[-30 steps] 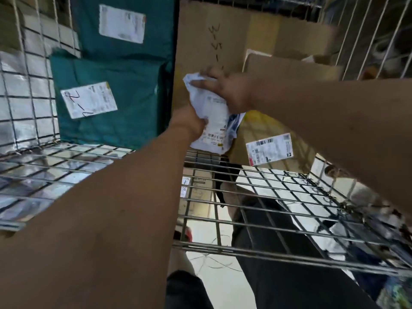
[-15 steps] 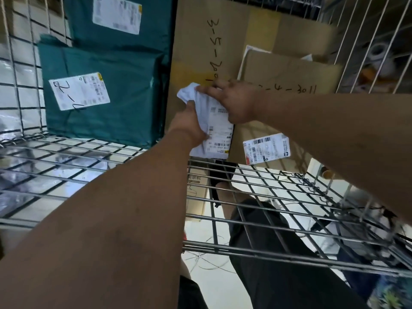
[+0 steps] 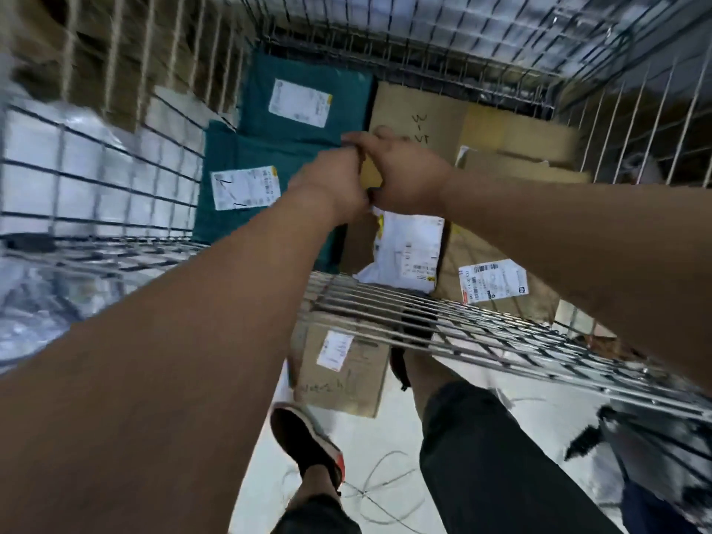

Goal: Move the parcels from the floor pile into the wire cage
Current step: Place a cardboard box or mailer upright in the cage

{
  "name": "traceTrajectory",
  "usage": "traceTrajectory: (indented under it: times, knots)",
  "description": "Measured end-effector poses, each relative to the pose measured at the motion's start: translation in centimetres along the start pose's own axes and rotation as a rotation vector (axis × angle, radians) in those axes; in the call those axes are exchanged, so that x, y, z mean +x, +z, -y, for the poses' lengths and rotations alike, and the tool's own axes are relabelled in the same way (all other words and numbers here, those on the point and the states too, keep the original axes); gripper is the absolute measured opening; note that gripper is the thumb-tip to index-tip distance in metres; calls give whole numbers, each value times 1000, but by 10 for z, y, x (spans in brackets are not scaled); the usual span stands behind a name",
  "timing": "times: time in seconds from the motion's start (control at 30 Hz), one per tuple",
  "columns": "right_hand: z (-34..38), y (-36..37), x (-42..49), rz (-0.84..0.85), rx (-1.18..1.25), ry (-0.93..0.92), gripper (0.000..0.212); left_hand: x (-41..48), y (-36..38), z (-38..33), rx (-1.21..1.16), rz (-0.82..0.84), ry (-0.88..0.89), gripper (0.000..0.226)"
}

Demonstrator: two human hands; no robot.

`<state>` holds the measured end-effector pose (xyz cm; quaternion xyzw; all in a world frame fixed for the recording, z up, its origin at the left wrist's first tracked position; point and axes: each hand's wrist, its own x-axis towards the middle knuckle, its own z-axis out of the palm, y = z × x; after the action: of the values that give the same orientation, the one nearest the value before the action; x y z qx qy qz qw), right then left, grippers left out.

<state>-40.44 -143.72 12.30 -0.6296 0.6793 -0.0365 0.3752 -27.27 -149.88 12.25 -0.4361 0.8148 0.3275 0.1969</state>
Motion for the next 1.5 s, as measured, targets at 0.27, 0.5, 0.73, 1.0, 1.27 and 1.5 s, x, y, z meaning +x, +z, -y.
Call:
traceTrajectory:
  times: [0.27, 0.5, 0.73, 1.0, 1.27, 1.5]
  knots:
    - [140, -37, -48, -150, -132, -35, 79, -121, -83, 45, 125, -244, 72, 62]
    - [252, -21, -113, -309, 16, -51, 70, -239, -86, 98, -25, -437, 189, 55]
    - [274, 98, -150, -273, 175, -44, 56, -310, 8, 160, -155, -574, 53, 64]
    - [166, 284, -174, 27, 143, 301, 99, -311, 192, 214, -188, -265, -161, 78]
    - [33, 467, -180, 111, 98, 535, 141, -236, 380, 253, -158, 44, -247, 112]
    - [-66, 594, -145, 104, 141, 618, 144, -141, 507, 302, -218, 134, -227, 126]
